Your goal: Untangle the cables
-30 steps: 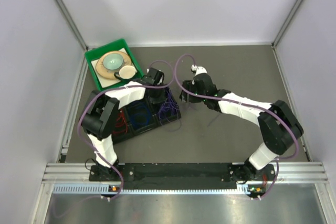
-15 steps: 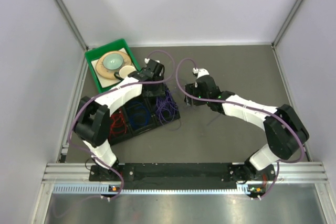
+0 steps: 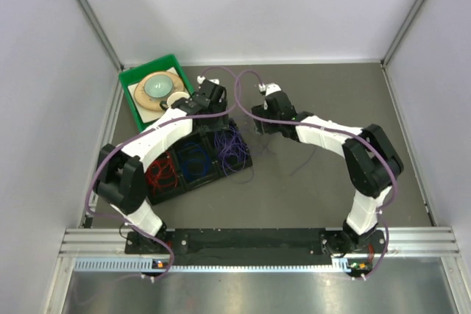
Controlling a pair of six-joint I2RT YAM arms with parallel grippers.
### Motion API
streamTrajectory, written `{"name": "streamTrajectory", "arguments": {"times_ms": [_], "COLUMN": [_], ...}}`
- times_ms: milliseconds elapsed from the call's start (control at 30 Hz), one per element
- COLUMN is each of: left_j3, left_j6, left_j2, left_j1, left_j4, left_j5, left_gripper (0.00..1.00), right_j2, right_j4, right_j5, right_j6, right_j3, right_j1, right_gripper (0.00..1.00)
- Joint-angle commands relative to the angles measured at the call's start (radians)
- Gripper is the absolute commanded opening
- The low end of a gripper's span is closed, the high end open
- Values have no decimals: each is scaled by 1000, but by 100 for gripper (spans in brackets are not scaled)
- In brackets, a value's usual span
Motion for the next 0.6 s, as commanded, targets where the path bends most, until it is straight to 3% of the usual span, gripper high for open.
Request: {"name": "streamTrajectory", "arguments": {"times_ms": [0,33,133,167,200,233,500,567], "left_j3": [33,34,31,25,18,7,-153,-174], "left_j6": [12,12,6,4,4,4,0,0], "left_j2": [-61,-62,-85,-93,-110,-118,-115,-108], "left_j1": [-1,-1,9,21,29,40,178,186], "left_j4": [0,-8,-19,-17,-13,-2,95,104], "left_j5": [-12,-17,-29,-29,-26,-23,101,113], "left_gripper": [57,57,56,56,56,56,52,52], "right_j2": [88,104,132,132,124,109,-19,-42], "right_j4": [34,31,43,51,69,79,97,36], "right_j5": [-6,-3,0,7,8,8,-70,-76], "right_j6": [-54,-62,-65,-65,-63,-63,-47,-22], "right_j3": [85,93,103,96,87,79,37,44], "right_j1": [-20,-20,-25,-23,-23,-23,-25,-23], "right_gripper": [69,67,48,20,6,0,0,0]}}
